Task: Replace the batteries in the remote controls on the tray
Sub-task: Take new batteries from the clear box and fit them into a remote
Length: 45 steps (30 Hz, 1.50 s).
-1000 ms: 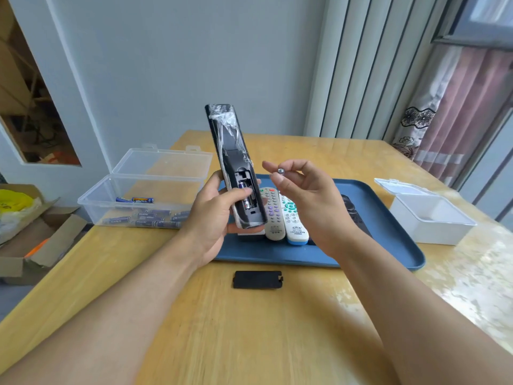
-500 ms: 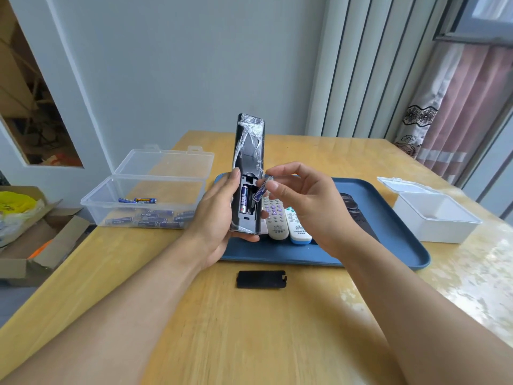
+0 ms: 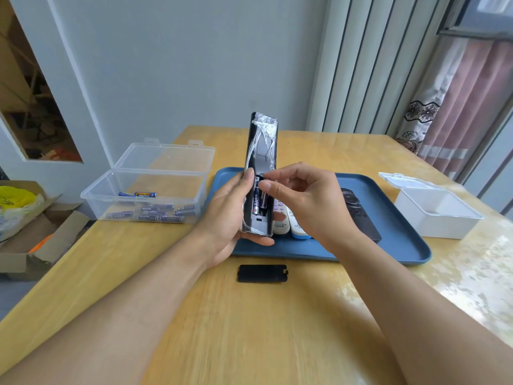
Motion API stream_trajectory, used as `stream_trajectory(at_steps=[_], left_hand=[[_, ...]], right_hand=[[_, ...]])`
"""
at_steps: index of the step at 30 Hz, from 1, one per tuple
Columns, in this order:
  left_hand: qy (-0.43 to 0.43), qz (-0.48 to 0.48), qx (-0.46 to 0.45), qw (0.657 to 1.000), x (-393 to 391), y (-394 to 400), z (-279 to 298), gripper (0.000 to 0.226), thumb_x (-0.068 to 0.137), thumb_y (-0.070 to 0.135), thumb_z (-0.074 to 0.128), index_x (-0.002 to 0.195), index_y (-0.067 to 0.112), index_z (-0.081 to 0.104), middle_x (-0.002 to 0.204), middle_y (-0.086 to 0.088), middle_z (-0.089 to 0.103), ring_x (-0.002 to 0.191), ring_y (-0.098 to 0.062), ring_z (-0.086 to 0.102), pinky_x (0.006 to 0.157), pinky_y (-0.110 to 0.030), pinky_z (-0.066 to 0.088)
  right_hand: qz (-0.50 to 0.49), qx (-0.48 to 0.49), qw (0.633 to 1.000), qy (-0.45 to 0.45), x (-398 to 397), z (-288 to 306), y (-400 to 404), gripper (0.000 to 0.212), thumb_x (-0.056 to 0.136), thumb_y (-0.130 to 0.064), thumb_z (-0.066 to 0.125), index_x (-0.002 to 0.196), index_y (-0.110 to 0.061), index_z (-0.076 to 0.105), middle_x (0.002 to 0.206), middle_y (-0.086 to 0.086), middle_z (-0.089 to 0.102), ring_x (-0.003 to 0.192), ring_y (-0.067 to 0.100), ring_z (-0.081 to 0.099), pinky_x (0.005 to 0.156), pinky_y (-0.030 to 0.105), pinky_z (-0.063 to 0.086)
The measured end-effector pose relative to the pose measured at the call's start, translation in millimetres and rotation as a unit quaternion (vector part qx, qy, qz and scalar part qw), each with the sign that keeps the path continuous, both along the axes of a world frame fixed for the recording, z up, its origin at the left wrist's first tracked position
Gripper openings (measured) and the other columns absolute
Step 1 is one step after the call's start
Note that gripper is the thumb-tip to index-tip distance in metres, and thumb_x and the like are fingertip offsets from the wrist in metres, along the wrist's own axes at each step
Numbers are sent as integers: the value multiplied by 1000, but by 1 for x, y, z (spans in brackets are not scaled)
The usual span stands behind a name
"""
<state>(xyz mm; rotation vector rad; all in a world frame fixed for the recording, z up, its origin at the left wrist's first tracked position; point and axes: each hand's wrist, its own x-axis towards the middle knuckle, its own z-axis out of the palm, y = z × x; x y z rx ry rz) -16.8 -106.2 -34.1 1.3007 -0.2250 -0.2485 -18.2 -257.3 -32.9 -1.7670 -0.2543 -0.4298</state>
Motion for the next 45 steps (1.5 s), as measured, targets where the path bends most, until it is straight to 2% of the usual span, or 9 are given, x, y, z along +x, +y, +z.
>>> stream_trajectory(at_steps=[6,14,20,24,28,34,37,41,45], left_hand=[[1,-9,4,1000,0,0,-1,28,104,45,46,112,31,69,100,-7,73,86,-31,74,45,-37,55],[10,-9,-7,1000,2,0,-3,33,105,43,42,117,25,67,99,-5,75,82,-27,75,44,-36,55],[-3,-19,-8,1000,3,0,-6,35,106,41,40,125,23,64,113,0,76,93,-32,76,53,-47,60],[-13,0,-20,1000,5,0,-8,30,106,39,41,123,24,62,119,-9,73,101,-40,72,62,-59,59],[-18,21,-22,999,6,0,-11,29,106,36,42,123,22,61,113,-11,73,94,-37,74,59,-56,59],[-37,81,-46,995,9,4,-8,27,107,34,43,116,14,59,97,-6,75,78,-27,75,58,-58,58],[-49,97,-24,994,11,8,-9,27,107,35,44,112,13,59,98,-11,74,78,-32,73,59,-60,58],[-80,99,22,992,9,6,-13,24,106,35,46,114,16,59,97,-11,74,73,-33,73,58,-60,58],[-83,134,10,987,14,6,-12,25,106,34,47,111,13,60,106,-18,72,85,-35,74,62,-62,59]], right_hand=[[5,-3,999,47,-1,2,-1,29,79,-28,84,85,-4,68,69,1,64,64,12,56,59,26,48],[7,-56,998,22,-10,7,1,19,97,-20,65,90,-3,68,78,18,55,56,5,41,46,5,40],[4,-55,998,28,-9,10,-1,9,88,-16,76,88,-7,74,95,23,62,56,3,46,46,6,41],[-10,-76,997,15,-5,9,-5,6,87,-14,76,87,-9,76,96,10,68,55,-3,52,50,4,40],[-35,-184,981,-49,0,2,-3,4,87,-22,77,87,-19,78,97,-6,64,66,-6,59,61,5,41],[-109,-438,878,-160,-1,0,0,24,100,-40,56,120,-45,69,111,-18,66,85,9,64,54,30,44],[-137,-493,831,-220,-4,1,7,25,99,-35,56,117,-39,72,109,-13,69,84,16,67,53,24,31],[-177,-540,782,-254,-8,1,13,15,88,-25,65,97,-26,77,94,-8,72,73,21,67,50,25,40],[-171,-597,758,-198,-12,-1,14,53,82,-16,65,133,-27,61,110,-4,69,83,24,66,55,29,37]])
